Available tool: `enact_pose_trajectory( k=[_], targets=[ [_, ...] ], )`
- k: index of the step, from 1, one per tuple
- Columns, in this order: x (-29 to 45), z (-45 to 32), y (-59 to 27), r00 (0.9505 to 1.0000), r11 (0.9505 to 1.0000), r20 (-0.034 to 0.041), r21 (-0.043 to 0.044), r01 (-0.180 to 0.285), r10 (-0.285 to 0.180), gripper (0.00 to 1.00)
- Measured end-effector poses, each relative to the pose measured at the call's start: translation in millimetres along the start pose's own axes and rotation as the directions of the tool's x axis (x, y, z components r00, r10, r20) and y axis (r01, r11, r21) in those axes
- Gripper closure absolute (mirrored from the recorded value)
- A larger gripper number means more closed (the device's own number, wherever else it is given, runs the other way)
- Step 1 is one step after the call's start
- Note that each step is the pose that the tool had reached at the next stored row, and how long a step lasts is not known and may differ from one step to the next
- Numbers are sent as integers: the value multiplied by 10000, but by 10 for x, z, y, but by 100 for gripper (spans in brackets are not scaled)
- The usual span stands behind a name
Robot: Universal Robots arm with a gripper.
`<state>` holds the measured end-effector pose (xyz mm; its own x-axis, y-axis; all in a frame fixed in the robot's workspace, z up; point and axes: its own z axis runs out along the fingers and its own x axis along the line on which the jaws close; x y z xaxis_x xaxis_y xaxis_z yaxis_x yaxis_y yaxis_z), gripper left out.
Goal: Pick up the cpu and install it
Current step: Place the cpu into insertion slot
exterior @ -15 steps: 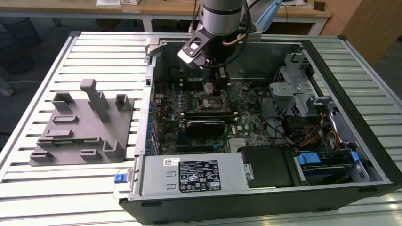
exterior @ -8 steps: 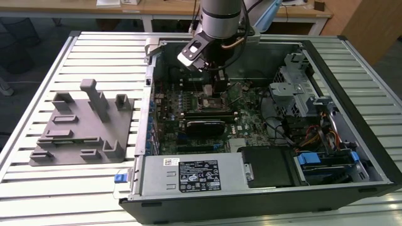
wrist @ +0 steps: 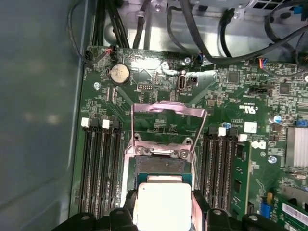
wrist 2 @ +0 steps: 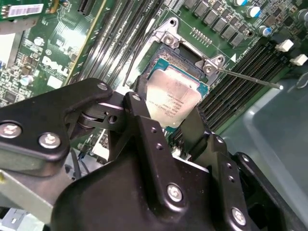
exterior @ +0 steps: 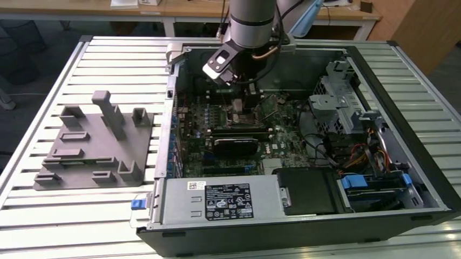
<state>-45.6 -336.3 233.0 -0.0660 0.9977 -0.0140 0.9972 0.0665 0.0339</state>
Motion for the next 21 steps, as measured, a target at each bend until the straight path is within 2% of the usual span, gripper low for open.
enact_pose_trajectory(
  k=[6,11,21],
  targets=[
    [29,95,-4,10000,10000,1,1,-43,43,47],
    [30,158,-6,9998,9998,6,1,-189,189,47],
    [24,260,-10,9998,9998,4,-3,-192,192,47]
  ],
)
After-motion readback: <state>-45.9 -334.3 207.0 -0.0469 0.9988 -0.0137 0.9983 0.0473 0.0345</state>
